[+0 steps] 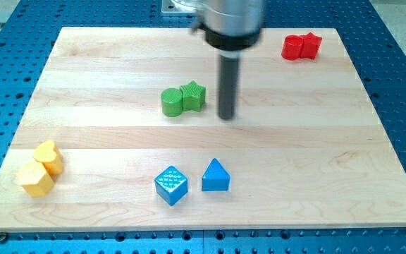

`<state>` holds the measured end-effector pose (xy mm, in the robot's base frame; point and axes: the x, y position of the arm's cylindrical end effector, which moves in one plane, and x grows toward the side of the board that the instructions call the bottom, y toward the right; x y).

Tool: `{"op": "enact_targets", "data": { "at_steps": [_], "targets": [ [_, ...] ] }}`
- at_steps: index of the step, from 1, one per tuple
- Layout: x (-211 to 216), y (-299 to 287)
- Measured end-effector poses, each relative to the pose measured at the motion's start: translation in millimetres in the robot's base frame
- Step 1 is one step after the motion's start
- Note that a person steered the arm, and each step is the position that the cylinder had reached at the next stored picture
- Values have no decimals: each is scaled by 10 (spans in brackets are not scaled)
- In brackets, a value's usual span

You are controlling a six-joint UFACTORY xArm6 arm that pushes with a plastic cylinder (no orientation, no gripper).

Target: Push the blue blocks into the green blocks

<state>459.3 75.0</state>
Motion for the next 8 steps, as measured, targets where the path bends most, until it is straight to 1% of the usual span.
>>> {"op": "enact_targets", "data": {
  "at_steps": [1,2,3,4,5,6,7,8],
  "targets": [
    [1068,410],
    [1377,-495],
    [1306,-1541],
    [900,-1689],
    [452,-1662],
    [810,-2173],
    [376,-2387],
    [92,-1737]
  ]
}}
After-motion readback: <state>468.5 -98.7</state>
